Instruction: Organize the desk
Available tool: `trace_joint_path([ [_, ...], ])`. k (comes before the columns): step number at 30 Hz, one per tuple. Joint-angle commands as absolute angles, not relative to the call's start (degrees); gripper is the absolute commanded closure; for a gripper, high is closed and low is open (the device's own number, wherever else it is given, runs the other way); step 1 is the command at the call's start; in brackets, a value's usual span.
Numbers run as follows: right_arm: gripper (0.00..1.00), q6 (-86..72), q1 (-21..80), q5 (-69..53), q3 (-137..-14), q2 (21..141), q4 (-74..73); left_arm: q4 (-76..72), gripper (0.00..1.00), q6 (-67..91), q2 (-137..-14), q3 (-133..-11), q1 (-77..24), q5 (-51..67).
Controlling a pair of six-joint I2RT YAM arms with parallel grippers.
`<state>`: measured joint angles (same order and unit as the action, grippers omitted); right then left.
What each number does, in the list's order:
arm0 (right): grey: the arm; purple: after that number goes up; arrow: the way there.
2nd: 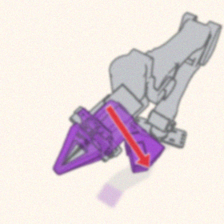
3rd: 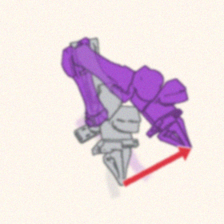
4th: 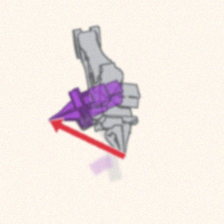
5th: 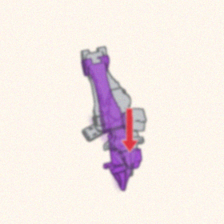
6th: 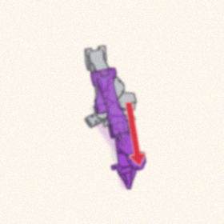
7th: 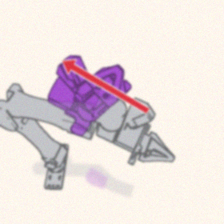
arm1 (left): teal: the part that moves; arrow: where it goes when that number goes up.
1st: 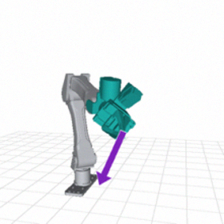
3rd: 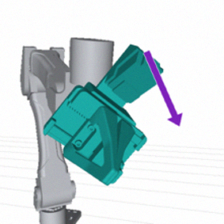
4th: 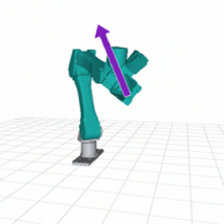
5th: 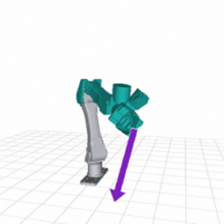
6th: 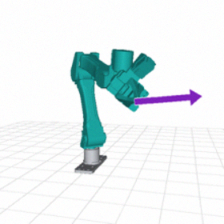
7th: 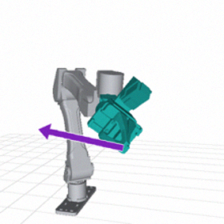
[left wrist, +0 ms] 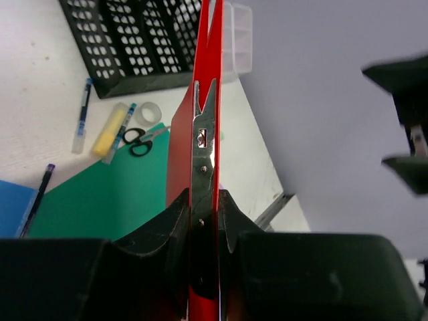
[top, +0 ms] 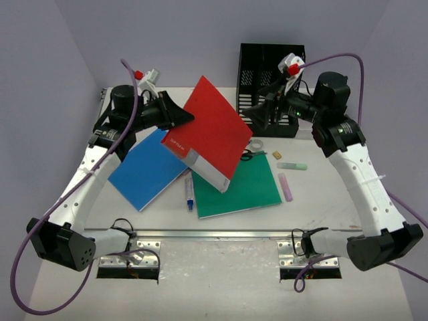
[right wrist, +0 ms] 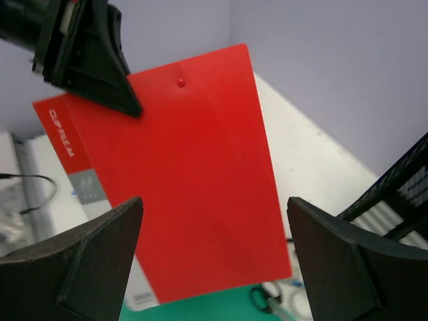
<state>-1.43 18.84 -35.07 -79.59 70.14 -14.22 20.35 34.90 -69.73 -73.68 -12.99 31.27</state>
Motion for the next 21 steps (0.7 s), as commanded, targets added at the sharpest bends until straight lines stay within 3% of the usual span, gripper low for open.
trace_joint_path([
  [1,0.09,19.16,31.91,-18.47,-76.78,66.91,-11.13,21.88,1.00,46.90,-69.25,-82.30,-10.51,25.81],
  [5,0.03,23.80,40.34,-13.21,-75.78,67.03,-9.71,26.43,1.00,51.09,-69.96,-86.12,-8.05,20.10],
  [12,0.07,34.01,59.09,4.88,-76.75,74.73,-4.97,29.70,1.00,57.73,-71.36,-87.82,-6.77,15.35],
  [21,0.02,41.75,66.82,17.65,-83.06,86.52,3.32,30.85,1.00,64.12,-71.98,-87.91,-6.77,13.84],
])
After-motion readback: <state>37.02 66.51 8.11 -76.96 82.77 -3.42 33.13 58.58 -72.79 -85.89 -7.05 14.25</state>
